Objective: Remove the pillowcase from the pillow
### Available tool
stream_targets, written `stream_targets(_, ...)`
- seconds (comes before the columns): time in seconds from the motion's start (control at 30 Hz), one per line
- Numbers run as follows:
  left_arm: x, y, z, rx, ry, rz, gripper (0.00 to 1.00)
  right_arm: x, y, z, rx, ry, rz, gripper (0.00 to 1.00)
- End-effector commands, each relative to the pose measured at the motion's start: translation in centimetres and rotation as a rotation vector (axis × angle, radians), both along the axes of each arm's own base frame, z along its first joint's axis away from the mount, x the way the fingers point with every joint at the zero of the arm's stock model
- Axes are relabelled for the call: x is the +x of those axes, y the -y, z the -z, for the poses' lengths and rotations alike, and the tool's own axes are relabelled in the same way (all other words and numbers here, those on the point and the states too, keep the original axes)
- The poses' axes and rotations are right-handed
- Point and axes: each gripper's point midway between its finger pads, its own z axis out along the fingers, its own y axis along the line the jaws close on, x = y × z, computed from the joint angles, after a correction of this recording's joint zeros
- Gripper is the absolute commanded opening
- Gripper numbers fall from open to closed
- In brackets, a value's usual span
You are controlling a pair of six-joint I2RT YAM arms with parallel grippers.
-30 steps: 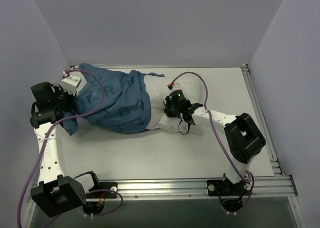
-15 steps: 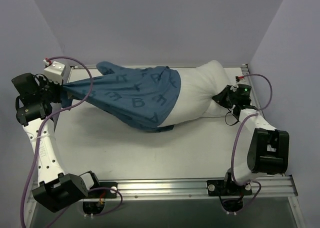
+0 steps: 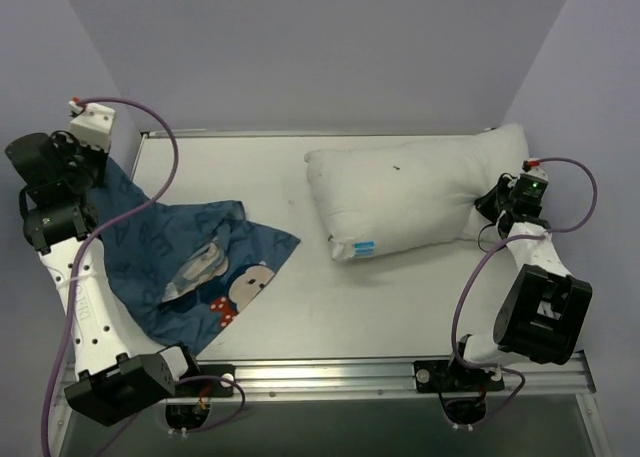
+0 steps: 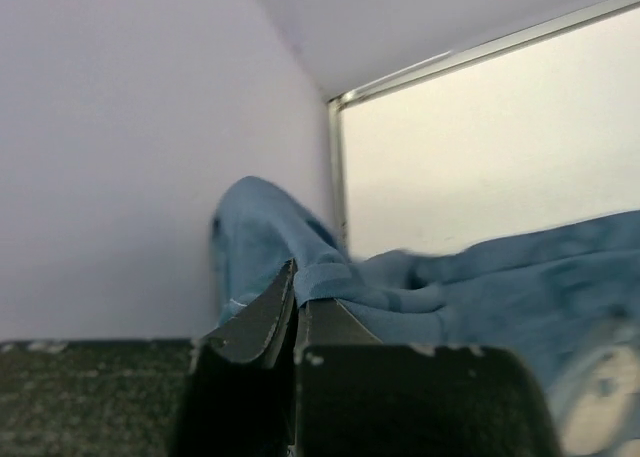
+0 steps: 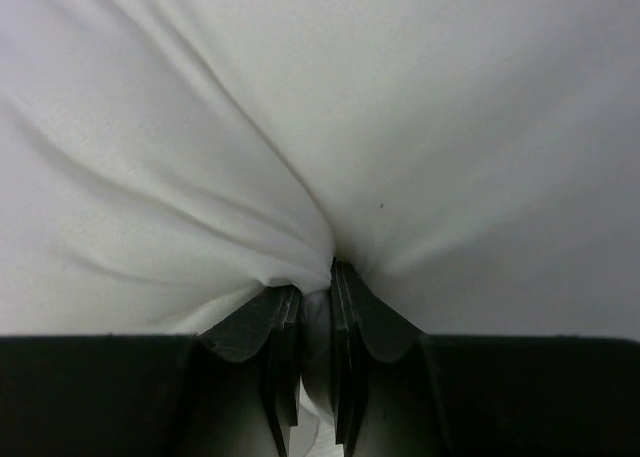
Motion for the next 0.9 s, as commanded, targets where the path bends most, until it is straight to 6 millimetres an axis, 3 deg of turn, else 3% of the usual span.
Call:
stream_targets(0.0, 0.7, 5.6, -2.0, 0.021, 0.067, 0.148, 0.02, -1.6, -2.8, 1.8, 0.039, -0.093, -0.024, 0.00)
stream_targets(0.03, 1.3, 7.1, -1.9, 0.011, 0.063, 0.181, 0.02, -1.5, -3.2, 1.8, 0.071, -0.079, -0.014, 0.00)
stream_targets(0.2, 3.9, 8.3, -5.2, -0.066, 0.094, 0.184, 0.02, -1.3, -3.7, 0.6, 0.091, -0.024, 0.023, 0.00)
stream_targets(0.23, 4.3, 10.3, -5.0, -0.060, 0.074, 0.233, 0.02, -1.5, -4.1, 0.8, 0.094, -0.028, 0.025, 0.00)
stream_targets(0.33, 5.2, 13.7, -4.8, -0.049, 0.042, 0.294, 0.02, -1.2, -5.3, 0.3, 0.112, 0.004, 0.032, 0.00)
stream_targets(0.37, 5.6, 15.9, -4.5, -0.052, 0.027, 0.343, 0.02, -1.2, -5.8, 0.2, 0.132, 0.017, 0.043, 0.00)
stream_targets(0.47, 5.3, 19.9, -6.2, -0.081, 0.037, 0.425, 0.02, -0.5, -7.9, 0.0, 0.161, 0.041, 0.010, 0.00)
stream_targets(0.53, 4.5, 20.7, -8.7, -0.123, 0.078, 0.447, 0.02, -0.1, -9.3, -0.2, 0.163, 0.037, -0.017, 0.00)
stream_targets(0.6, 4.2, 20.4, -9.2, -0.114, 0.088, 0.437, 0.02, 0.6, -10.3, -0.4, 0.144, 0.033, -0.036, 0.00)
stream_targets(0.73, 4.4, 18.8, -6.0, -0.028, 0.026, 0.379, 0.02, 1.3, -10.9, -0.6, 0.170, 0.052, -0.042, 0.00)
stream_targets(0.77, 4.3, 18.3, -3.2, -0.019, -0.032, 0.357, 0.02, 1.4, -11.3, -0.6, 0.176, 0.056, -0.047, 0.00)
stream_targets(0.83, 4.2, 17.8, -0.9, -0.001, -0.071, 0.345, 0.02, 1.9, -12.0, -1.2, 0.184, 0.078, -0.059, 0.00)
stream_targets(0.87, 3.9, 17.6, 1.8, -0.004, -0.125, 0.340, 0.02, 2.3, -12.4, -0.9, 0.179, 0.069, -0.069, 0.00)
